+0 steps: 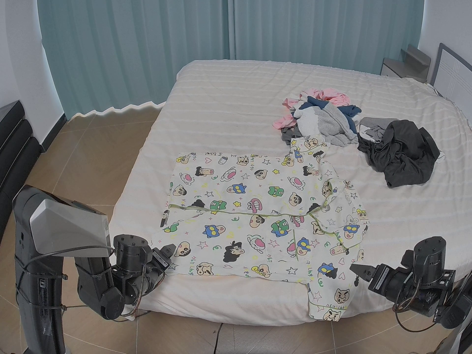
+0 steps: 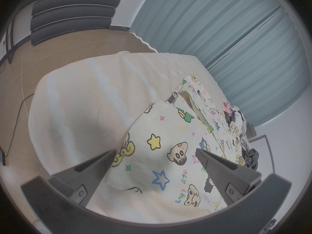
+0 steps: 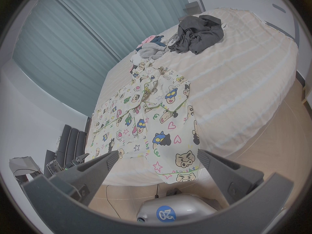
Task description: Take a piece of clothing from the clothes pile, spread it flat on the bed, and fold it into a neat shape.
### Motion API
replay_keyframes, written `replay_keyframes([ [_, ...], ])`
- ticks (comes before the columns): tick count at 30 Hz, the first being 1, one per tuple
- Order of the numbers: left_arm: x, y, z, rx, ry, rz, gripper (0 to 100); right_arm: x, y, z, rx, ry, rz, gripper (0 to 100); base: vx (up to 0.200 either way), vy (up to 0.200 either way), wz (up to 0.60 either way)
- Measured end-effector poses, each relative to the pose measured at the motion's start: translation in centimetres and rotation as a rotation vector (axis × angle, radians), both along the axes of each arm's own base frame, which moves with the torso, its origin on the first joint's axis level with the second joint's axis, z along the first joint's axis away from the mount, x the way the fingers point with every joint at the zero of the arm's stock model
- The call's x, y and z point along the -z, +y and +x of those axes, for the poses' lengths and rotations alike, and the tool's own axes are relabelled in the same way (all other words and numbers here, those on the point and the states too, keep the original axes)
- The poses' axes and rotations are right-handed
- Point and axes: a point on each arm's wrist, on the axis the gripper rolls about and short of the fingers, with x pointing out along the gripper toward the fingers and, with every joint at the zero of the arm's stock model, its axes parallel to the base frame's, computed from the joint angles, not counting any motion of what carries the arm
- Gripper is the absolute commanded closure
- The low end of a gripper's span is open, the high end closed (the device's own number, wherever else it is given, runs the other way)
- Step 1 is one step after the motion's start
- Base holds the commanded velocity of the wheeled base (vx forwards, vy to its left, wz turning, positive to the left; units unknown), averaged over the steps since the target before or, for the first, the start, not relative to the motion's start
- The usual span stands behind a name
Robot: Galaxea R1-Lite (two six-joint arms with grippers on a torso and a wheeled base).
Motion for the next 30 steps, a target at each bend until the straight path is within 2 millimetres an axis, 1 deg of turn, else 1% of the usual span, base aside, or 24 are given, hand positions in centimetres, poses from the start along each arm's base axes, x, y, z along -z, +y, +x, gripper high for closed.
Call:
replay_keyframes([
  [1, 0.0, 0.1, 0.1, -0.003, -0.001, -0.002, 100, 0.0, 0.0, 0.0, 0.001, 0.002, 0.001, 0, 0.000, 0.000, 0.00],
  [9, 0.3, 0.1, 0.0, -0.001, 0.009, 0.000, 100, 0.5, 0.1, 0.1, -0.007, 0.025, -0.004, 0, 0.000, 0.000, 0.00],
  [14, 0.5, 0.1, -0.1, 0.000, 0.016, 0.003, 100, 1.2, 0.1, 0.3, -0.019, 0.069, -0.013, 0, 0.000, 0.000, 0.00],
  [19, 0.4, 0.2, -0.1, -0.002, 0.019, 0.009, 100, 2.7, 0.1, 0.7, -0.037, 0.145, -0.040, 0, 0.000, 0.000, 0.00],
  [23, 0.0, 0.7, -0.2, -0.012, 0.010, 0.008, 100, 4.0, -0.1, 1.1, -0.056, 0.191, -0.087, 0, 0.000, 0.000, 0.00],
  [30, -0.9, 1.2, -0.5, -0.020, -0.008, 0.000, 100, 6.5, 0.1, 2.7, -0.099, 0.175, -0.136, 0, 0.000, 0.000, 0.00],
])
